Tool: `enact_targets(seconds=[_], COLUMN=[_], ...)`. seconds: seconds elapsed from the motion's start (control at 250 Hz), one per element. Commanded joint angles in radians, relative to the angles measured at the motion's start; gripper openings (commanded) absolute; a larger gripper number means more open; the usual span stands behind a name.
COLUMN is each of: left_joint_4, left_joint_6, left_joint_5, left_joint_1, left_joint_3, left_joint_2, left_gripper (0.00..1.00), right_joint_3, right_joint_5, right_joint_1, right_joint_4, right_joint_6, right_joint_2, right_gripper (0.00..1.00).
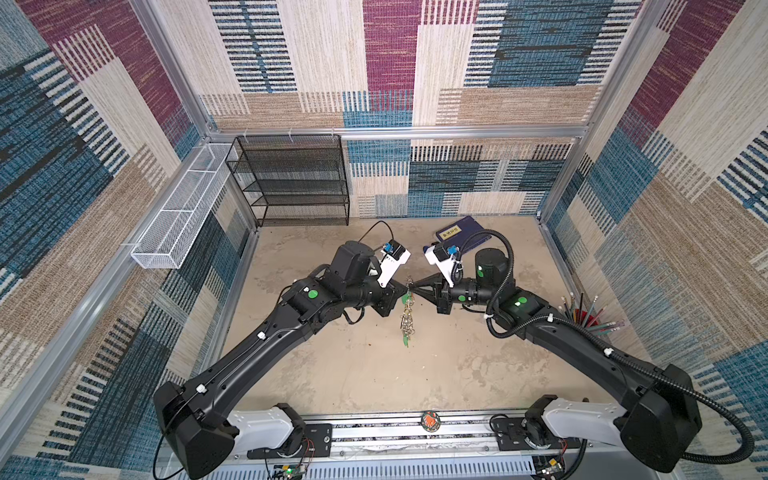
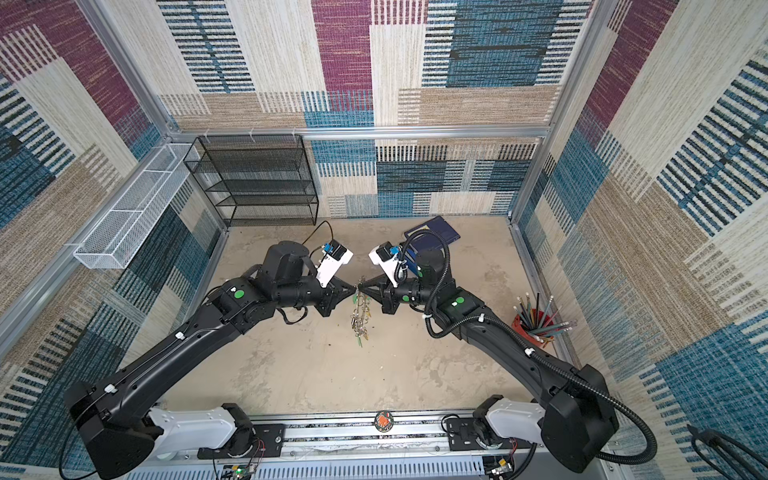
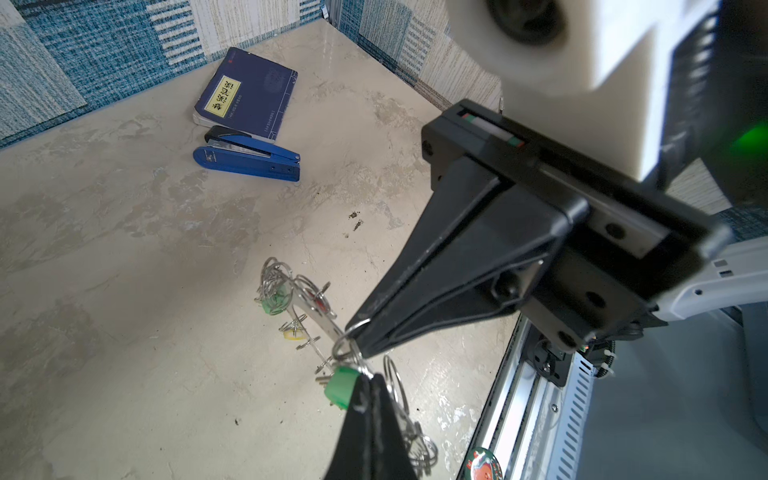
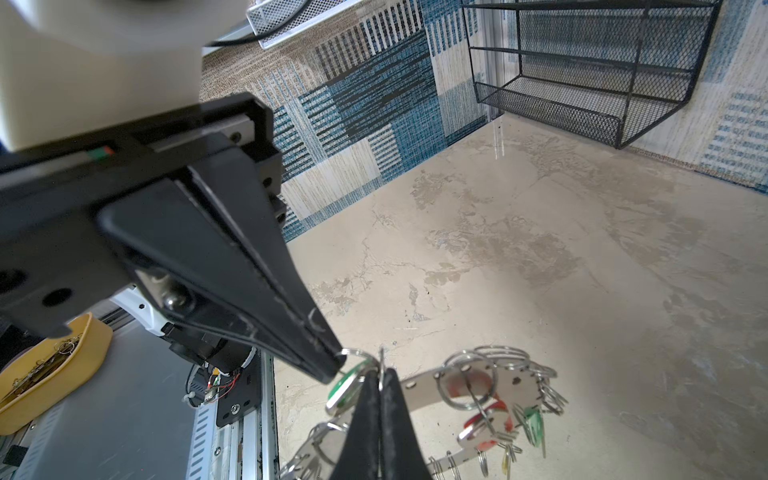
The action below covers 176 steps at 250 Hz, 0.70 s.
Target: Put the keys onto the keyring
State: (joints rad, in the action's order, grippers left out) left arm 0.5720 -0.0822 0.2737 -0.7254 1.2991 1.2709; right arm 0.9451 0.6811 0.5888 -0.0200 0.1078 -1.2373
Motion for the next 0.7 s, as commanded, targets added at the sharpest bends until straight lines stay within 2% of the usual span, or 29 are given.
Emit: enact_targets(seconds=[0.0, 0.376, 0.552, 0.7], left_joint_4=[-0.023, -0.094, -0.142, -0.107], left_joint_6=[-0.051, -0.211, -0.19, -0.11], left_joint_5=[-0.056, -0.19, -0.089, 0.037], left_joint_1=[-0.004, -0.006, -0.007, -0.007], left_joint_3=[-0.012, -0.093, -0.11, -0.092], left_joint_2=[-0.003, -0.047, -0.07, -0.069], left_gripper=[0.0, 0.0, 0.0, 0.0], right_joint_3=[0.007, 0.0, -0.007, -0.005], right_joint_5=[0.018, 0.021, 0.017, 0.012], right_joint_1=[0.002, 0.002, 0.002, 0.002], right_joint_4=[0.047, 0.059, 0.07, 0.075], right_joint_6=[0.016, 0.02, 0.023, 0.021], right_joint_2=[0.006, 0.009, 0.004, -0.001], right_gripper=[0.0, 0.0, 0.0, 0.0])
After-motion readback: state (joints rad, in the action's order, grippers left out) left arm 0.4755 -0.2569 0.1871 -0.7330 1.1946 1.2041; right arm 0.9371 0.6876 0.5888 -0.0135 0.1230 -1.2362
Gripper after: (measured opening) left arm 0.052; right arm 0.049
